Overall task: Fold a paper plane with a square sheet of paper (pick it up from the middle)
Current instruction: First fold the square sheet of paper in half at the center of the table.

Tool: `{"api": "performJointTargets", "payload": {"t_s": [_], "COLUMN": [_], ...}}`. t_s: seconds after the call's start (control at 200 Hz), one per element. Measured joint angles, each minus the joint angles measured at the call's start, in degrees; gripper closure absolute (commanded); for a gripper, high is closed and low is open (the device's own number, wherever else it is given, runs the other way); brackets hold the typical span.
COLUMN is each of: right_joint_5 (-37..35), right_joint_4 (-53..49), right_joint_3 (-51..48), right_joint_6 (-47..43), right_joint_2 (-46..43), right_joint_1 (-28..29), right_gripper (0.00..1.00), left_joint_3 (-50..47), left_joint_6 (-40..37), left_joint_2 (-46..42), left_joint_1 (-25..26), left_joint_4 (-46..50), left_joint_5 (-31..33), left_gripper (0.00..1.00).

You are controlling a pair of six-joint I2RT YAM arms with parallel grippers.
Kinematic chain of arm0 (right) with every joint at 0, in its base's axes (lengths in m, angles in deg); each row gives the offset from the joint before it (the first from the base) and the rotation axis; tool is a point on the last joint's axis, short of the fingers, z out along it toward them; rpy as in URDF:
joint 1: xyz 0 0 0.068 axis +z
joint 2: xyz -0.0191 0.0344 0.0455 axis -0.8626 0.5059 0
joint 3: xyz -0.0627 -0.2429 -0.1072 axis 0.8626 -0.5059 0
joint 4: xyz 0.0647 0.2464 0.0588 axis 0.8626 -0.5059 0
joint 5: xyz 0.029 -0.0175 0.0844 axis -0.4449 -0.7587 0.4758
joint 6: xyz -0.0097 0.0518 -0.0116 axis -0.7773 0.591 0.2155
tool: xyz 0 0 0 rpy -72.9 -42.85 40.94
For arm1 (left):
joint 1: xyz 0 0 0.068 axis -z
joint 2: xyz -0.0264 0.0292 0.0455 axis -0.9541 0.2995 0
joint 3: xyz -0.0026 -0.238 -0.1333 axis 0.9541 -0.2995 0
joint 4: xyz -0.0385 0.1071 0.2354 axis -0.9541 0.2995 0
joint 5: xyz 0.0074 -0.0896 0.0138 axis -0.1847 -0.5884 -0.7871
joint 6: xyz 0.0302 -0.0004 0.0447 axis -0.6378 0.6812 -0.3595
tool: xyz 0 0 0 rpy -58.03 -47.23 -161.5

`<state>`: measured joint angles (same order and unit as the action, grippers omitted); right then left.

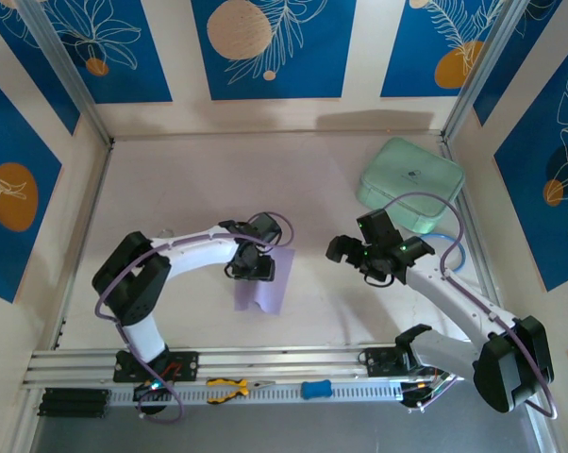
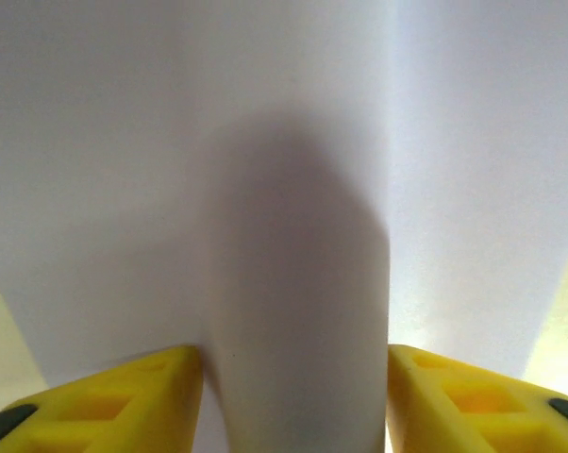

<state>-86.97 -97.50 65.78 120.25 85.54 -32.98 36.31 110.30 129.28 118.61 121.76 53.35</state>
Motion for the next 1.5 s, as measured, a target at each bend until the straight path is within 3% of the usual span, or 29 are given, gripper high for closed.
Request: {"api": "performJointTargets", "payload": {"t_s": [0.175, 0.475, 0.7, 0.91, 1.18, 1.5], "right_joint_5": [0.7, 15.7, 23.0, 26.3, 27.8, 28.6], "right_joint_4": [2.3, 10.6, 13.3, 15.8, 17.7, 19.0], "right_joint_3": [-1.2, -7.8, -8.0, -8.6, -10.3, -10.3], "right_joint_6": [-0.8, -2.0, -2.4, -2.0, -0.6, 0.1], "right_joint_2": [-4.2, -13.4, -13.9, -12.4, -12.2, -10.3], "right_joint_1": [-0.7, -8.8, -9.9, -10.1, -10.0, -8.5], "right_gripper": [0.01, 0.00, 0.00, 0.01, 0.01, 0.01], "left_joint_3": [-0.3, -0.3, -1.9, -8.7, -13.4, -14.2], "left_joint_6": [-0.6, -0.4, 3.1, 10.6, 18.6, 19.8], "left_joint_2": [-2.4, -4.4, -4.4, -4.0, 0.2, 1.6], "left_joint_1": [0.0, 0.0, -0.6, -2.9, -3.7, -3.7], "left_joint_4": [-4.9, -14.1, -23.6, -38.1, -52.2, -53.5], "left_joint_5": [-4.0, -14.9, -22.8, -28.2, -28.8, -24.8], "left_gripper": [0.55, 0.56, 0.57, 0.57, 0.56, 0.56]}}
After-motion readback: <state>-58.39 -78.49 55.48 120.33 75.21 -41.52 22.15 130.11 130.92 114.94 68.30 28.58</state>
